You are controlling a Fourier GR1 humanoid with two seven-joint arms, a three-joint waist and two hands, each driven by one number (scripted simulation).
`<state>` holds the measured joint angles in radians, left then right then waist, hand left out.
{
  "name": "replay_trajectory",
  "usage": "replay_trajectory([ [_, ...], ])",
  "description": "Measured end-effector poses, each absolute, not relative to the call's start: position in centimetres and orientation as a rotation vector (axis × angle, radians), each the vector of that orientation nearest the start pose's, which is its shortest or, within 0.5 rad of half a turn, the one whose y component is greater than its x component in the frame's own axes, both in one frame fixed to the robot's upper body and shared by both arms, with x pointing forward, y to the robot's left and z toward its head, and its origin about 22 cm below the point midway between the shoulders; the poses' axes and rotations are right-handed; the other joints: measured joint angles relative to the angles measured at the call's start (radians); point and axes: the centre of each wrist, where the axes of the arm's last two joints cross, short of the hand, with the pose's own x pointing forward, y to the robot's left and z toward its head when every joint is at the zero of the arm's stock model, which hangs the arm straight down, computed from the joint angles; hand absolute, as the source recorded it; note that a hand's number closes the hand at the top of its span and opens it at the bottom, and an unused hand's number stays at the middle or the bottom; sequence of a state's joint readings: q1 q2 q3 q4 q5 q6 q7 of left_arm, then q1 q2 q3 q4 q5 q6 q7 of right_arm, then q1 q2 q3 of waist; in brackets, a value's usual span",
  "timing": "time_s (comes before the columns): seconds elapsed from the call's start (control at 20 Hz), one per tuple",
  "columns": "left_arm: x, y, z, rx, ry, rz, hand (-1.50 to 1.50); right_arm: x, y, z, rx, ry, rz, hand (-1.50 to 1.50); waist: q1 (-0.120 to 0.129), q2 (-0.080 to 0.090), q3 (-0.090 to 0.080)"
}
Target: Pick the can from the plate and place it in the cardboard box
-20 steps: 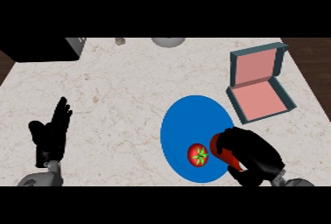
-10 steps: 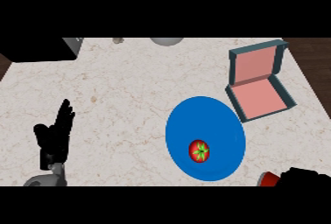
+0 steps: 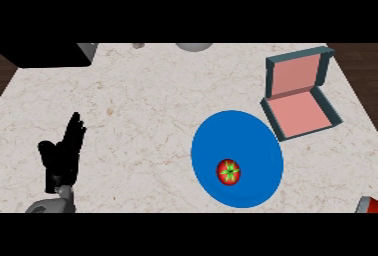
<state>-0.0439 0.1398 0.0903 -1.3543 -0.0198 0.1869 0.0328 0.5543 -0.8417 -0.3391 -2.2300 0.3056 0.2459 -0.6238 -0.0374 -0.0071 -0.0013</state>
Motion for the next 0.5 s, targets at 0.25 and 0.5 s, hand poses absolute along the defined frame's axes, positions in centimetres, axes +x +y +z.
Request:
replay_trajectory([
  [0.25, 25.3, 27.6, -2.7, 0.319, -1.375, 0.072, 0.00, 14.1, -39.3, 21.0, -0.614, -1.885, 1.383, 1.50, 0.025, 0.004, 0.001],
  [0.5, 26.3, 27.3, -2.2, 0.305, -1.382, 0.064, 0.00, 16.9, -39.7, 22.2, -0.650, -1.909, 1.281, 1.50, 0.041, 0.008, 0.001],
])
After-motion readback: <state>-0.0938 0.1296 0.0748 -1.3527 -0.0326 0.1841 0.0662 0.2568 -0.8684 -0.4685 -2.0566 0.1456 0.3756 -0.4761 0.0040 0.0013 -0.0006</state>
